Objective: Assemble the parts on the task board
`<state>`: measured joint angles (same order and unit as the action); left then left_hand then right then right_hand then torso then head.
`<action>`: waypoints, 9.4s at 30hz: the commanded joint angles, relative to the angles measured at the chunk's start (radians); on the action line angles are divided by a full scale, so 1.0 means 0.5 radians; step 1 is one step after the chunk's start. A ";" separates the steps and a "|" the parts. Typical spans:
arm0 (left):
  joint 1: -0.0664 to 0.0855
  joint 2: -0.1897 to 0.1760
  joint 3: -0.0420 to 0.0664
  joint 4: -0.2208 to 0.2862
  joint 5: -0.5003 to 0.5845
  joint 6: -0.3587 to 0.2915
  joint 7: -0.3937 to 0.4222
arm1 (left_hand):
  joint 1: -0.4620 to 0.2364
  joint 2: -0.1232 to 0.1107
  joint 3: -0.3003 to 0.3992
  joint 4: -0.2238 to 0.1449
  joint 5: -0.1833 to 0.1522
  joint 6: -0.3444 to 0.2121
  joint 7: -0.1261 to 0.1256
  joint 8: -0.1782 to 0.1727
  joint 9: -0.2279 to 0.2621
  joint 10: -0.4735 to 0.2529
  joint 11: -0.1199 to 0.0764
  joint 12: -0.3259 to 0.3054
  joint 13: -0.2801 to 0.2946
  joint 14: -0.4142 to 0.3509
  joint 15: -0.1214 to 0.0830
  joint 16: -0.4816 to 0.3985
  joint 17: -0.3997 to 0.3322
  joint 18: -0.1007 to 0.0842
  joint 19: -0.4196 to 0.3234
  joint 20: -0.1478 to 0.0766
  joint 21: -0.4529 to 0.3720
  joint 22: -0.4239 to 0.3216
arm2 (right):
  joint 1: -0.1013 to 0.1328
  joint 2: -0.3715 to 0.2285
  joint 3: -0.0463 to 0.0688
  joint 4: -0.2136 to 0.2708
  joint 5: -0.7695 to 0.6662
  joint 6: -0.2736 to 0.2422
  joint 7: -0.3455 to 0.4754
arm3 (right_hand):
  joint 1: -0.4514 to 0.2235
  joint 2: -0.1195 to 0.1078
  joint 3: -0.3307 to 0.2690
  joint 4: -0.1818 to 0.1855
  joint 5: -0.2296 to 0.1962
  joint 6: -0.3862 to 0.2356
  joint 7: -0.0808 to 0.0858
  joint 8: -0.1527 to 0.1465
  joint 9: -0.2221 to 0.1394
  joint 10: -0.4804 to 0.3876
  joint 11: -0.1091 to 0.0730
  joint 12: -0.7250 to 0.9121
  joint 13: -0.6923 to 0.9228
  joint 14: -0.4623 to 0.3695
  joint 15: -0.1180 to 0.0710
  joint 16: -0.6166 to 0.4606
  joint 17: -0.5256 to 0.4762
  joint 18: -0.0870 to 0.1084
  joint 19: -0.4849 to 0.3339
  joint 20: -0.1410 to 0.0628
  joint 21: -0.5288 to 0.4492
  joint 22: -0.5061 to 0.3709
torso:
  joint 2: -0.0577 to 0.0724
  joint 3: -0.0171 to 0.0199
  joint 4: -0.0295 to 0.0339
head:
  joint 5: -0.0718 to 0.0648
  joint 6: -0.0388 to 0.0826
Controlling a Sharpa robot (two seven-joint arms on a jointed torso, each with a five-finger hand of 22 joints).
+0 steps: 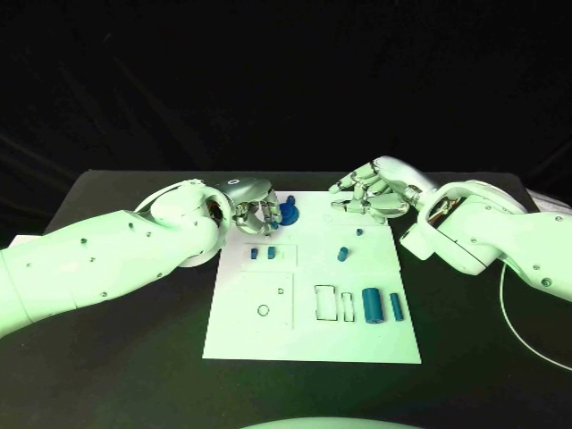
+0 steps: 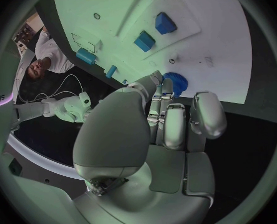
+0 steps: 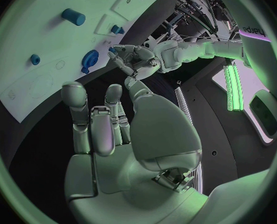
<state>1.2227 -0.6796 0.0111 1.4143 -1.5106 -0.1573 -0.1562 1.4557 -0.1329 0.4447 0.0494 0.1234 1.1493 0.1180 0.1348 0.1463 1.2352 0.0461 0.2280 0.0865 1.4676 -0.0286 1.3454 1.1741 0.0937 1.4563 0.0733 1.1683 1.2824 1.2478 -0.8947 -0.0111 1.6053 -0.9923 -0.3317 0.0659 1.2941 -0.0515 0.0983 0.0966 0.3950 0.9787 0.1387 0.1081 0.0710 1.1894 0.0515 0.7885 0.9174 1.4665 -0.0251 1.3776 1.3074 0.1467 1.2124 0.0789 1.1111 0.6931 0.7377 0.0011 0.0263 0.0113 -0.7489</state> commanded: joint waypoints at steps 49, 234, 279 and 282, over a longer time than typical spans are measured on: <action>-0.038 0.034 -0.013 -0.110 0.101 0.202 -0.049 | -0.041 -0.006 0.016 0.002 -0.009 0.013 -0.001 -0.009 -0.003 0.016 -0.001 -0.026 0.005 0.059 -0.009 -0.002 -0.012 -0.017 -0.002 -0.008 0.005 0.002 | -0.005 -0.001 0.000 -0.001 0.000 0.027 0.011 | -0.003 0.012 0.014 0.007 0.015 0.003 0.001 0.010 0.000 0.008 -0.006 0.005 -0.001 0.095 -0.006 0.000 0.015 0.012 0.015 -0.006 -0.007 -0.001 | 0.002 0.0006 -0.003 | 0.013 -0.026; -0.031 -0.294 -0.026 0.072 3.172 -0.161 0.922 | -0.132 -0.004 0.058 -0.061 0.006 -0.224 0.130 -0.055 -0.156 -0.236 0.125 -0.070 -0.005 -0.540 0.099 -0.789 -1.234 0.177 -0.580 0.092 -1.196 -0.730 | -0.377 0.470 -0.028 0.115 -1.474 0.340 -0.475 | 0.167 -0.035 0.816 -0.278 -0.586 0.387 -0.030 0.002 0.055 0.076 0.009 -1.336 -1.595 0.090 -0.006 -0.211 -0.224 -0.005 0.142 -0.009 0.019 0.055 | 0.004 -0.0023 -0.005 | 0.099 -0.074; -0.031 -0.308 -0.027 0.078 3.172 -0.129 0.892 | -0.136 -0.001 0.048 -0.063 0.004 -0.231 0.134 -0.054 -0.156 -0.247 0.128 -0.062 -0.005 -0.543 0.101 -0.789 -1.240 0.177 -0.579 0.094 -1.203 -0.736 | -0.222 0.025 0.020 0.393 -1.425 0.162 -0.544 | 0.047 -0.187 0.636 -0.282 -0.502 0.046 0.027 -0.081 -0.003 -0.340 0.100 -1.327 -1.703 0.040 0.071 -0.318 -0.397 0.035 0.035 0.067 -0.130 -0.190 | -0.001 -0.0026 -0.010 | 0.040 -0.039; -0.031 -0.308 -0.027 0.078 3.172 -0.129 0.894 | -0.136 -0.001 0.048 -0.063 0.004 -0.231 0.134 -0.054 -0.156 -0.247 0.128 -0.062 -0.005 -0.543 0.101 -0.789 -1.240 0.177 -0.579 0.094 -1.203 -0.736 | -0.194 -0.032 0.022 0.378 -1.442 0.221 -0.542 | 0.037 -0.213 0.576 -0.279 -0.482 0.016 0.004 -0.090 -0.008 -0.399 0.099 -1.340 -1.708 0.040 0.072 -0.330 -0.415 0.036 0.031 0.068 -0.146 -0.209 | 0.002 -0.0022 -0.010 | 0.033 -0.029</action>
<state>1.2070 -0.8344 -0.0029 1.4508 0.0725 -0.2432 0.2871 1.3959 -0.1382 0.4746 0.0191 0.1234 1.0393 0.1835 0.1038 0.0696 1.1185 0.1123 0.1938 0.0821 1.2046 0.0236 0.9571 0.5548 0.1709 1.1720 0.1217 0.5719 0.9152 1.1485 -0.9057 0.0007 1.7972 -1.7210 -0.2563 -0.1909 1.3134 -0.1480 0.3913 -0.0430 0.1509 0.9876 0.1442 0.0693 0.0681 0.9968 0.0999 0.1224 0.0643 1.4648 0.0162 1.2189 1.1011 0.1622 1.2251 0.1125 1.0419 0.5904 0.7379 0.0005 0.0216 0.0313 -0.7669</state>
